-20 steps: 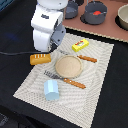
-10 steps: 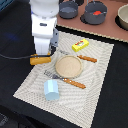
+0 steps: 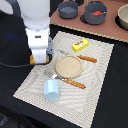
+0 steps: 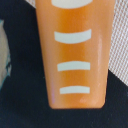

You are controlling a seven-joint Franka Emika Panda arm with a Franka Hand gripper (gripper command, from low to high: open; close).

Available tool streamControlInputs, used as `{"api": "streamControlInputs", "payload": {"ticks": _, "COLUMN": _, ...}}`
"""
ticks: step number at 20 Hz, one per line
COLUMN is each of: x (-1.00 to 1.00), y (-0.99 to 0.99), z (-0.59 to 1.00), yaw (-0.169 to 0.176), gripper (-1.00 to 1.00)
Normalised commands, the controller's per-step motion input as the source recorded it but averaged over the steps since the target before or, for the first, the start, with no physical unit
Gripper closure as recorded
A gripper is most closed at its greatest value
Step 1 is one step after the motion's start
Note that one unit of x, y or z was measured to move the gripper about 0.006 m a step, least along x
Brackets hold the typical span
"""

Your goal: Interact with the objects in diverse but meaningful ways.

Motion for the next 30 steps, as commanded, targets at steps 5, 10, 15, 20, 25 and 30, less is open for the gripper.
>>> {"api": "streamControlInputs", "payload": {"ticks": 5, "x": -0.06, "y": -0.15, "z": -0.21, "yaw": 0.011, "gripper": -1.00}}
{"api": "streamControlInputs", "payload": {"ticks": 10, "x": -0.09, "y": -0.17, "z": -0.23, "yaw": 0.017, "gripper": 1.00}}
{"api": "streamControlInputs", "payload": {"ticks": 15, "x": -0.10, "y": -0.12, "z": -0.25, "yaw": 0.022, "gripper": 1.00}}
{"api": "streamControlInputs", "payload": {"ticks": 20, "x": -0.08, "y": -0.10, "z": -0.27, "yaw": 0.029, "gripper": 1.00}}
{"api": "streamControlInputs", "payload": {"ticks": 25, "x": -0.11, "y": -0.16, "z": -0.30, "yaw": 0.031, "gripper": 1.00}}
{"api": "streamControlInputs", "payload": {"ticks": 30, "x": -0.24, "y": -0.06, "z": 0.18, "yaw": 0.072, "gripper": 1.00}}
